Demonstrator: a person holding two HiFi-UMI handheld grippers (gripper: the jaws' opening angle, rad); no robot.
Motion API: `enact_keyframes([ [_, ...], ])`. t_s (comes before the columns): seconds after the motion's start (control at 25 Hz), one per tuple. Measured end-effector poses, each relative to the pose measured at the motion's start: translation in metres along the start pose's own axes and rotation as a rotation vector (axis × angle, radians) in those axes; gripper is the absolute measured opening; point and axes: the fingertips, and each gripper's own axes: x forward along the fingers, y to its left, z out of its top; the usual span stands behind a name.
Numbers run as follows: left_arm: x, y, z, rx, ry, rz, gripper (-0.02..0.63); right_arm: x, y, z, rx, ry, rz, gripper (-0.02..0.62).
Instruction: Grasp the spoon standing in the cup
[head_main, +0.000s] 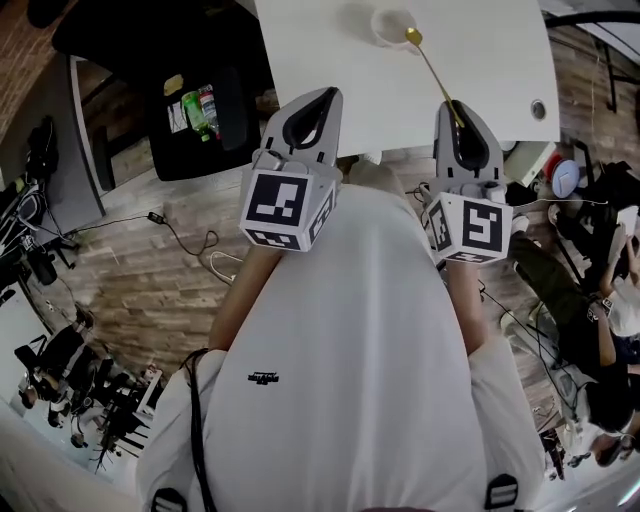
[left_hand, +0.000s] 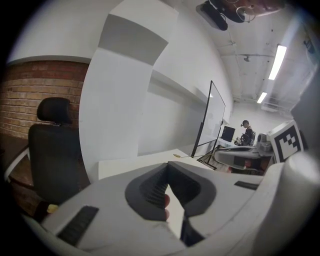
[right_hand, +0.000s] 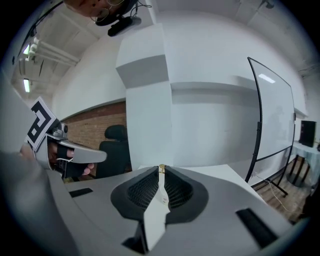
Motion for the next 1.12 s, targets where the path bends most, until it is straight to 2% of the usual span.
enact_keyframes([
  [0.28, -0.002, -0.006, 0.003, 0.016, 0.005, -0.035, 0.009, -0.008, 0.005, 0.0, 0.035, -0.007, 0.026, 0.039],
  [0.44, -0.003, -0.017, 0.002, 0.027, 0.007, -0.051, 0.009, -0.02, 0.009, 0.002, 0.017, -0.011, 0.062, 0.039],
  [0.76, 0.0, -0.016, 0.004, 0.03, 0.005, -0.045, 0.009, -0.023, 0.01, -0.002, -0.002, 0.011, 0.116, 0.038],
  [1.12, 0.003, -0.029, 0.003, 0.043, 0.012, -0.06, 0.009, -0.03, 0.0, -0.002, 0.008, 0.009, 0.132, 0.038],
])
